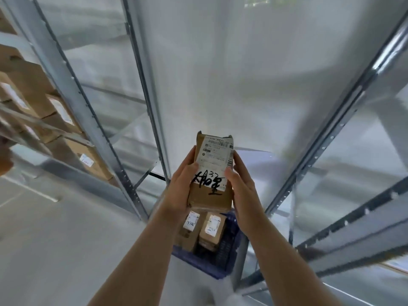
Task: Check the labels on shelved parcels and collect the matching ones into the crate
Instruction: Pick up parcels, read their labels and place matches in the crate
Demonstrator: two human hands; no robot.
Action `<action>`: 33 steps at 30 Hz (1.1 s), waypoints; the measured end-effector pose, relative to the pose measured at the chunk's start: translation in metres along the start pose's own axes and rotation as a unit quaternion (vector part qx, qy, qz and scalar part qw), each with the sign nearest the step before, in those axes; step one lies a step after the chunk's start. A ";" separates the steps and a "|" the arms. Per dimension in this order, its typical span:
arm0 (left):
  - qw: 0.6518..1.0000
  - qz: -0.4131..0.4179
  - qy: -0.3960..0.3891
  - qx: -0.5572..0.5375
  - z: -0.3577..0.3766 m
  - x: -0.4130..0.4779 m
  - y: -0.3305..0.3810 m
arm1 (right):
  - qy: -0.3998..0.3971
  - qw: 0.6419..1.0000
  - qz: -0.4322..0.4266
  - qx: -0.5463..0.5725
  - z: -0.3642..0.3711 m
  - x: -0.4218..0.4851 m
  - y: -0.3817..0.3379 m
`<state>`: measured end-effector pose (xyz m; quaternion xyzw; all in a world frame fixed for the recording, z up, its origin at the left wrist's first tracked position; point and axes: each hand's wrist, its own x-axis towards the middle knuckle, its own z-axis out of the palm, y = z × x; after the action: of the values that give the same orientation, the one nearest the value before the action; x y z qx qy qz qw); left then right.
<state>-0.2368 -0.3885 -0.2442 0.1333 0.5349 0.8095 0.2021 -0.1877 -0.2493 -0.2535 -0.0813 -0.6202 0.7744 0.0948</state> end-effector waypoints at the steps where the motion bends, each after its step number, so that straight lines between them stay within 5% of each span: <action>1: 1.000 -0.014 0.012 0.009 -0.010 0.015 -0.009 | 0.013 1.000 0.017 -0.001 -0.001 0.013 0.010; 13: 0.973 -0.219 0.051 0.053 -0.108 0.123 -0.146 | 0.186 0.965 0.184 -0.006 -0.024 0.097 0.164; 21: 0.940 -0.315 -0.035 0.129 -0.154 0.167 -0.297 | 0.305 0.905 0.288 -0.068 -0.079 0.122 0.315; 33: 0.875 -0.379 -0.086 0.289 -0.185 0.188 -0.566 | 0.340 0.828 0.393 -0.213 -0.185 0.129 0.544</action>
<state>-0.3783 -0.2541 -0.8377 0.0425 0.7348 0.4660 0.4911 -0.2923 -0.1584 -0.8259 -0.5941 -0.6145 0.5181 -0.0321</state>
